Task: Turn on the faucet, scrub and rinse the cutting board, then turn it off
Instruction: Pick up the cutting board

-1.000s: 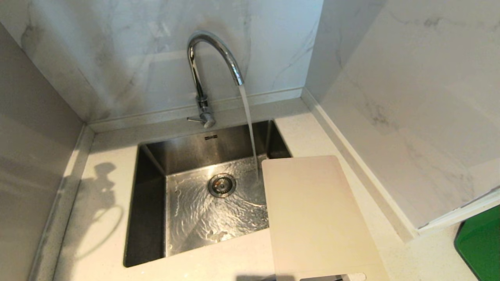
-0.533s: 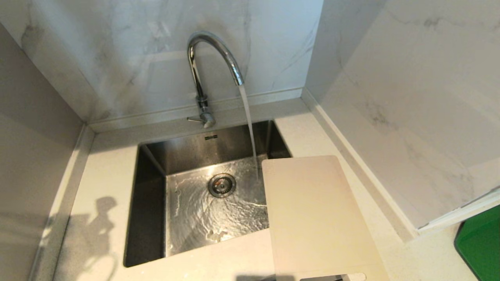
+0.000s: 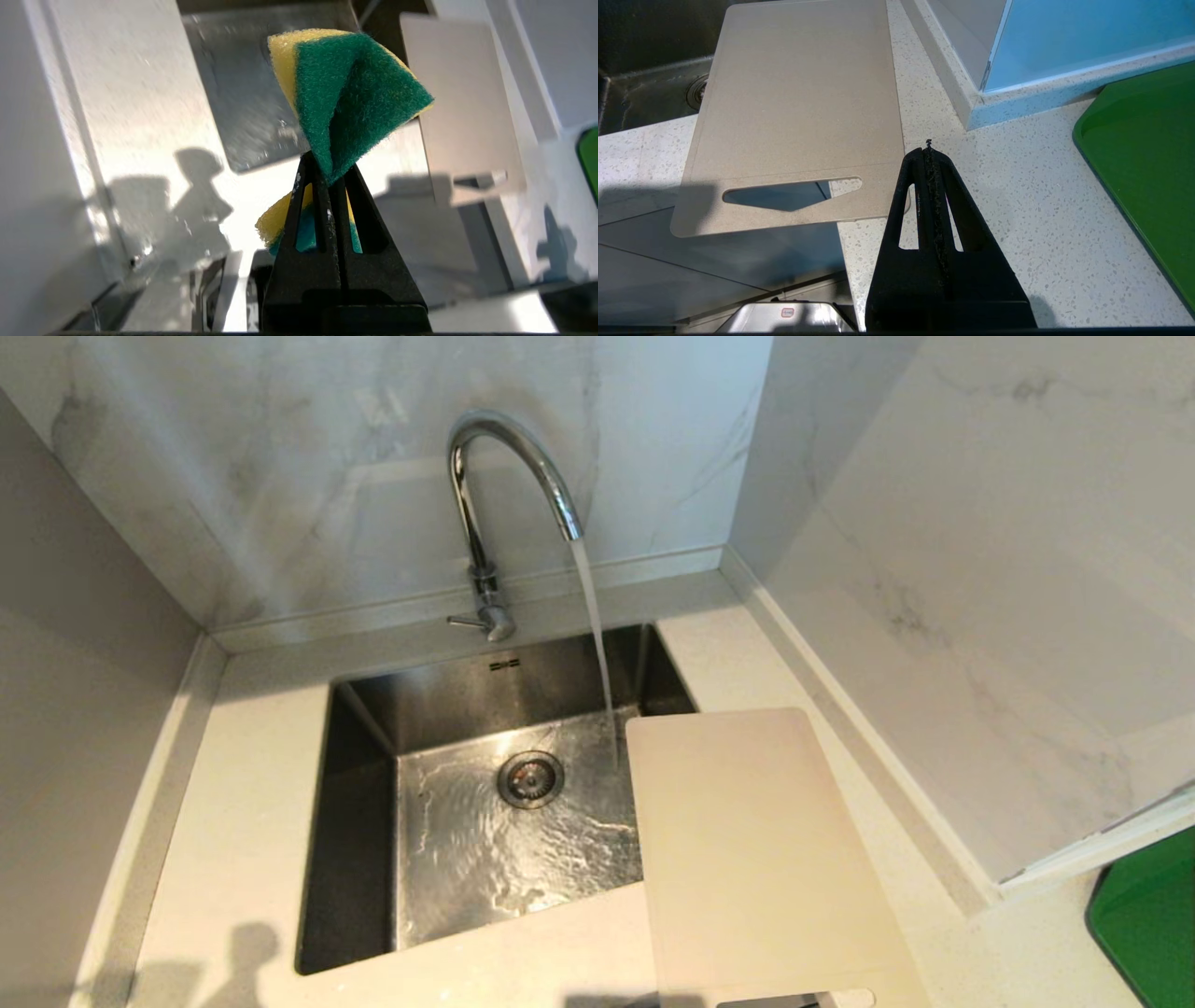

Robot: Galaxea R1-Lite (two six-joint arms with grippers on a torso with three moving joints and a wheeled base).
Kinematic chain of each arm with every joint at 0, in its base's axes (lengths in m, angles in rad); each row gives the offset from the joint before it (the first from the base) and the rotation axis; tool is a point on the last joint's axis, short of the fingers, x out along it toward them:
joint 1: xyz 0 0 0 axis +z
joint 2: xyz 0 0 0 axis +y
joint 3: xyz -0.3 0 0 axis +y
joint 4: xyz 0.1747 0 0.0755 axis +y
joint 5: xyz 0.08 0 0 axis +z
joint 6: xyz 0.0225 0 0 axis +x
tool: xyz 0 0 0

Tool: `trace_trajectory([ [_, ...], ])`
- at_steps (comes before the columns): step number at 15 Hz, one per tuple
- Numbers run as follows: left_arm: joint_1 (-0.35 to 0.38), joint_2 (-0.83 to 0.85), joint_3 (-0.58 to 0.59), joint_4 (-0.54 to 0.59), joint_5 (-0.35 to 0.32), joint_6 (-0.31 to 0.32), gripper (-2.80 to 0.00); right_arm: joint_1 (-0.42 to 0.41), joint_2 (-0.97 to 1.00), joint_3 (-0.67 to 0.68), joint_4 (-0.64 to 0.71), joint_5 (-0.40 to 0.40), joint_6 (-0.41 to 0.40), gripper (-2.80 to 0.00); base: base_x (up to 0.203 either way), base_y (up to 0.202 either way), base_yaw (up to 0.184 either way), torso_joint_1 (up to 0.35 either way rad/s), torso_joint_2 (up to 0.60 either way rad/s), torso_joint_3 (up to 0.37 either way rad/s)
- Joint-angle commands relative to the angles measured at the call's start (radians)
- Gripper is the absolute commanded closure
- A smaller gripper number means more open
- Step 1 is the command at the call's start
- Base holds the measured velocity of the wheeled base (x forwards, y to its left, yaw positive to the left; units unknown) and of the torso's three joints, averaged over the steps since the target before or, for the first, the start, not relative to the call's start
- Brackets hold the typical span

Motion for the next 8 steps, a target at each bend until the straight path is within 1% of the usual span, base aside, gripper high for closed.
trace_trajectory([
  [1, -0.067, -0.138, 0.127, 0.001, 0.001, -0.002, 0.00, -0.001, 0.000, 0.000, 0.000, 0.000, 0.000, 0.00, 0.000, 0.000, 0.000, 0.000, 0.00, 0.000],
  [2, -0.093, -0.181, 0.184, -0.003, 0.003, 0.000, 0.00, 0.000, 0.000, 0.000, -0.001, 0.000, 0.001, 0.00, 0.000, 0.000, 0.000, 0.000, 0.00, 0.000],
  [4, -0.100, -0.247, 0.247, -0.005, 0.010, -0.004, 0.00, 0.000, 0.000, -0.001, 0.000, 0.000, 0.001, 0.00, 0.000, 0.000, 0.000, 0.000, 0.00, 0.000],
  [6, -0.062, -0.305, 0.287, -0.004, 0.030, 0.001, 0.00, 0.000, 0.000, 0.000, 0.000, 0.000, 0.001, 0.00, 0.000, 0.000, 0.000, 0.000, 0.00, 0.000],
  [8, -0.024, -0.343, 0.307, -0.006, 0.037, 0.018, 0.00, 0.000, 0.000, 0.000, 0.000, 0.000, 0.001, 0.00, 0.000, 0.000, 0.000, 0.000, 0.00, 0.000],
])
